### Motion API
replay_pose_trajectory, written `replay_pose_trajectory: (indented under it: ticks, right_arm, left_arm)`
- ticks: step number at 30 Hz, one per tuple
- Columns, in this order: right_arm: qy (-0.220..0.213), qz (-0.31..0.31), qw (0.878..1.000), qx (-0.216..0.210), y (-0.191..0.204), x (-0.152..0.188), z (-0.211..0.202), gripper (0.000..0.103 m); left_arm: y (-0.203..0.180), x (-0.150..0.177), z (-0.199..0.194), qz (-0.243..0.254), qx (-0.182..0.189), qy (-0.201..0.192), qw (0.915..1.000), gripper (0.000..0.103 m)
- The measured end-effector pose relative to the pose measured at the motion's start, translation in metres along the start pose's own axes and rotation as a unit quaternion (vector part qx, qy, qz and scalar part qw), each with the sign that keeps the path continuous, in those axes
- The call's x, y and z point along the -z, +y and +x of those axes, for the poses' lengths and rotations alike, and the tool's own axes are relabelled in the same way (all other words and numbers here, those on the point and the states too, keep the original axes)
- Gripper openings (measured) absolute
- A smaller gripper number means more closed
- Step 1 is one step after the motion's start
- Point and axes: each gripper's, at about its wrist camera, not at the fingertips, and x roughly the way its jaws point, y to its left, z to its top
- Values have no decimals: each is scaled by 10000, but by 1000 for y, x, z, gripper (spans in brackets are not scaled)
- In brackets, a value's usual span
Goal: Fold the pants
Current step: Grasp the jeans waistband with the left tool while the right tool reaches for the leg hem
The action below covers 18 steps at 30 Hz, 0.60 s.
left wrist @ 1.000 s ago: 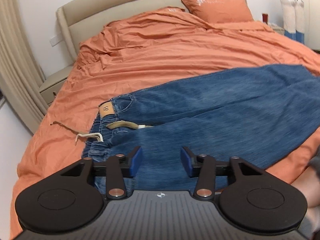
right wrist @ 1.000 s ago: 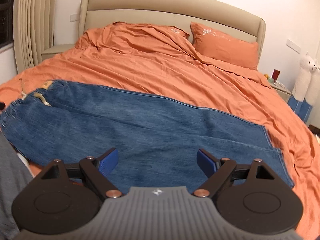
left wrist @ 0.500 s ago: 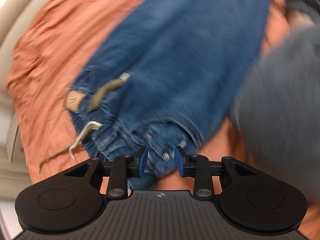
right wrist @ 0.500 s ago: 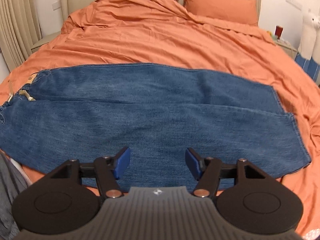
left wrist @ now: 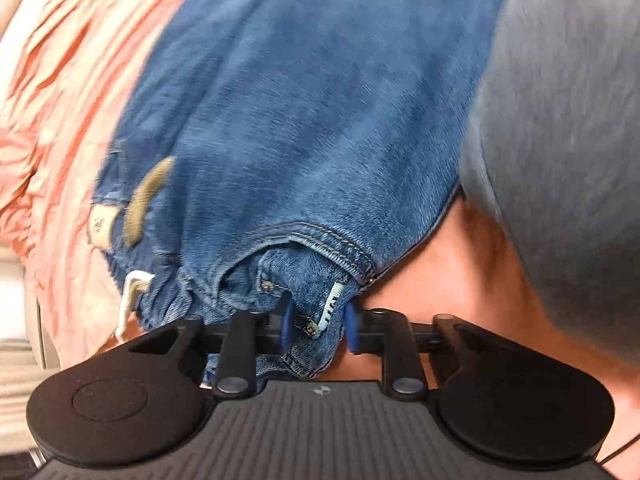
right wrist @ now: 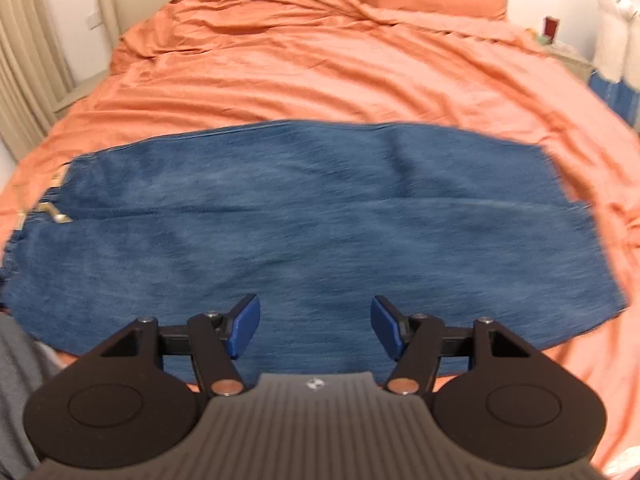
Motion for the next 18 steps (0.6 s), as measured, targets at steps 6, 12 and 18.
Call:
replay_pose_trajectory:
  ticks: [6, 12, 18]
  right_arm:
    - [108, -456, 9973, 572, -45, -26, -13, 58]
    - [473, -1830, 9783, 854, -78, -35, -3, 24]
    - [958, -3331, 9349, 768, -97, -4, 21, 19]
  left_arm:
    - [37, -2, -42, -1063, -274, -369, 9933, 13]
    - [69, -19, -65, -2277, -250, -378, 9727, 11]
    - [83, -35, -67, -2695, -307, -145, 9624, 10]
